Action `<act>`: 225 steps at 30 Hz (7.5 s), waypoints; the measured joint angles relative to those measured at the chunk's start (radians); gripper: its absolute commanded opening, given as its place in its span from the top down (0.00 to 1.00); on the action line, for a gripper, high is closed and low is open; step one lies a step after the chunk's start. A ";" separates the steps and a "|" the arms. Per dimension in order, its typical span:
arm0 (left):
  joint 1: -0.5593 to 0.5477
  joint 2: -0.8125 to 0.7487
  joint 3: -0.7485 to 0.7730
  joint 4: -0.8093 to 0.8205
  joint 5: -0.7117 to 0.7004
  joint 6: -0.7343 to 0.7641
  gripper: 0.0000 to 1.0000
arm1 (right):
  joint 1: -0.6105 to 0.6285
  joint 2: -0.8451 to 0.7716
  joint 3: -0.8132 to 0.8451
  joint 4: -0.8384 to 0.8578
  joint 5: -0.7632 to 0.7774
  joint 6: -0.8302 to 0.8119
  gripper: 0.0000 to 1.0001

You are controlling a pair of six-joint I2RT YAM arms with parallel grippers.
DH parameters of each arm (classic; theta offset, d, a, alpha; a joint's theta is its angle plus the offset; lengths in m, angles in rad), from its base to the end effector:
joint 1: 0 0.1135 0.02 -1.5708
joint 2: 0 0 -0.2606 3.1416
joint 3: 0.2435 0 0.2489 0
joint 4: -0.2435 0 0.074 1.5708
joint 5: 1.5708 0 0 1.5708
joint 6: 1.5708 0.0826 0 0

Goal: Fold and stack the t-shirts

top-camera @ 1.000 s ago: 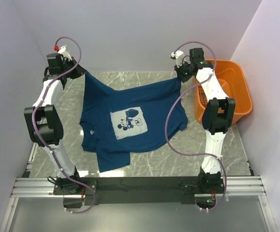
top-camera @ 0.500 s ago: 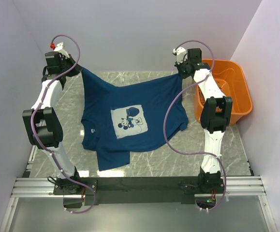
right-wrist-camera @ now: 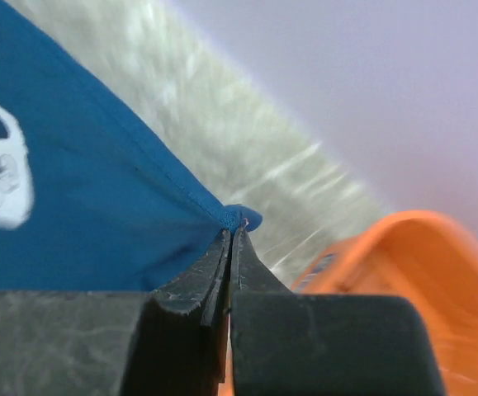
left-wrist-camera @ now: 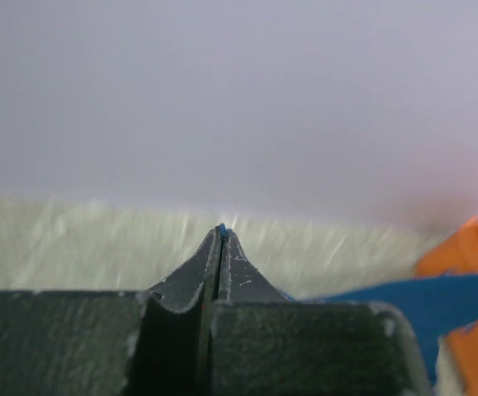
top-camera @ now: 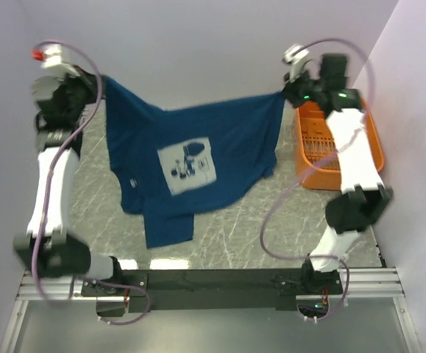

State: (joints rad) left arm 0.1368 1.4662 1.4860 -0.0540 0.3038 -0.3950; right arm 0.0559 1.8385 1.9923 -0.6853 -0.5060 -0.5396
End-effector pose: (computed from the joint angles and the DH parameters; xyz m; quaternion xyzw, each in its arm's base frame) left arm 0.3856 0.0281 0.4322 -0.0853 0.7135 -0.1963 0.6672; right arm 0.4416 0.0648 0.3870 -0.3654 0.7669 0.0958 0.5188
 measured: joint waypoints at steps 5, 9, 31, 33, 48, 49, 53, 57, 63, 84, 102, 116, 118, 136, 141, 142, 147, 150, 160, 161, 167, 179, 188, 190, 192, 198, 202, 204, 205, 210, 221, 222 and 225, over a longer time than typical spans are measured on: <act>0.000 -0.315 -0.016 0.135 -0.048 -0.048 0.99 | -0.030 -0.261 0.093 -0.047 -0.086 0.003 1.00; 0.000 -0.471 0.025 0.179 -0.085 -0.052 0.99 | -0.067 -0.410 0.196 -0.061 -0.133 0.030 1.00; -0.052 -0.579 0.234 0.122 -0.268 0.035 0.99 | -0.139 -0.646 0.117 0.034 -0.082 0.138 1.00; -0.053 -0.578 0.156 0.132 -0.273 0.034 0.99 | -0.139 -0.633 0.025 0.045 -0.098 0.140 1.00; -0.053 -0.111 -0.425 0.261 -0.265 -0.030 0.99 | 0.014 -0.270 -0.619 0.299 -0.112 0.088 1.00; -0.053 -0.061 -0.425 0.267 -0.263 -0.034 0.99 | 0.027 -0.237 -0.613 0.319 -0.098 0.085 1.00; -0.053 0.106 -0.373 0.271 -0.245 -0.037 0.99 | 0.086 -0.058 -0.537 0.374 0.002 0.086 1.00; -0.053 0.261 -0.256 0.254 -0.230 -0.035 0.99 | 0.100 0.082 -0.433 0.399 0.105 0.087 1.00; -0.053 0.352 -0.145 0.226 -0.214 -0.028 0.99 | 0.101 0.182 -0.337 0.417 0.210 0.090 1.00; -0.053 0.381 -0.036 0.198 -0.192 0.070 0.99 | 0.104 0.199 -0.225 0.490 0.234 0.103 1.00; -0.053 0.267 -0.143 0.168 -0.099 0.151 0.99 | 0.100 0.240 -0.210 0.426 0.225 0.097 1.00; -0.053 0.114 -0.288 0.169 -0.047 0.173 0.99 | 0.085 0.240 -0.211 0.400 0.174 0.097 1.00; -0.053 0.113 -0.296 0.167 -0.042 0.173 0.99 | 0.084 0.240 -0.211 0.399 0.167 0.097 1.00; -0.053 -0.057 -0.401 0.139 -0.039 0.212 0.99 | 0.063 0.240 -0.214 0.391 0.166 0.093 1.00; -0.053 -0.113 -0.447 0.135 -0.037 0.217 0.99 | 0.063 0.240 -0.214 0.385 0.174 0.093 1.00; -0.053 -0.122 -0.455 0.134 -0.035 0.217 0.99 | 0.063 0.240 -0.214 0.384 0.175 0.094 1.00; -0.053 -0.158 -0.492 0.116 -0.027 0.217 0.99 | 0.063 0.240 -0.214 0.377 0.185 0.097 1.00; -0.053 -0.174 -0.503 0.107 -0.021 0.217 0.99 | 0.063 0.240 -0.213 0.373 0.192 0.097 1.00; -0.054 -0.208 -0.542 0.082 -0.011 0.217 0.99 | 0.063 0.240 -0.213 0.369 0.201 0.101 1.00; -0.055 -0.211 -0.546 0.081 -0.011 0.217 0.99 | 0.063 0.240 -0.213 0.369 0.201 0.101 1.00; -0.068 -0.252 -0.583 0.071 -0.008 0.215 0.99 | 0.063 0.240 -0.218 0.369 0.203 0.101 1.00; -0.095 -0.309 -0.660 0.063 -0.005 0.193 0.99 | 0.063 0.240 -0.263 0.365 0.211 0.096 1.00; -0.103 -0.348 -0.705 0.054 -0.005 0.171 0.99 | 0.059 0.240 -0.305 0.360 0.223 0.092 1.00; -0.104 -0.356 -0.713 0.048 -0.006 0.168 0.99 | 0.055 0.240 -0.312 0.359 0.227 0.092 1.00; -0.104 -0.364 -0.714 0.041 -0.006 0.167 0.99 | 0.053 0.240 -0.318 0.357 0.229 0.091 1.00; -0.106 -0.401 -0.731 0.040 -0.006 0.164 0.99 | 0.049 0.240 -0.330 0.346 0.241 0.084 1.00; -0.106 -0.415 -0.748 0.037 -0.005 0.164 0.99 | 0.048 0.240 -0.330 0.329 0.253 0.076 1.00; -0.106 -0.419 -0.753 0.025 -0.005 0.164 0.99 | 0.048 0.240 -0.330 0.321 0.256 0.074 1.00; -0.106 -0.420 -0.756 0.023 -0.005 0.164 0.99 | 0.048 0.240 -0.330 0.317 0.258 0.073 1.00; -0.108 -0.424 -0.769 0.018 -0.003 0.164 0.99 | 0.048 0.240 -0.330 0.296 0.259 0.069 1.00; -0.110 -0.449 -0.787 0.001 0.010 0.161 0.99 | 0.048 0.240 -0.349 0.272 0.267 0.063 1.00; -0.111 -0.452 -0.790 0.000 0.011 0.161 0.99 | 0.048 0.240 -0.350 0.270 0.269 0.062 1.00; -0.112 -0.460 -0.799 -0.011 0.013 0.159 0.99 | 0.048 0.240 -0.351 0.270 0.273 0.059 1.00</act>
State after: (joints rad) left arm 0.0246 1.0065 0.6872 -0.0654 0.3164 -0.2356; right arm 0.1036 2.0781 1.6417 -0.4149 -0.2329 -0.4808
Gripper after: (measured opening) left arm 0.013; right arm 0.009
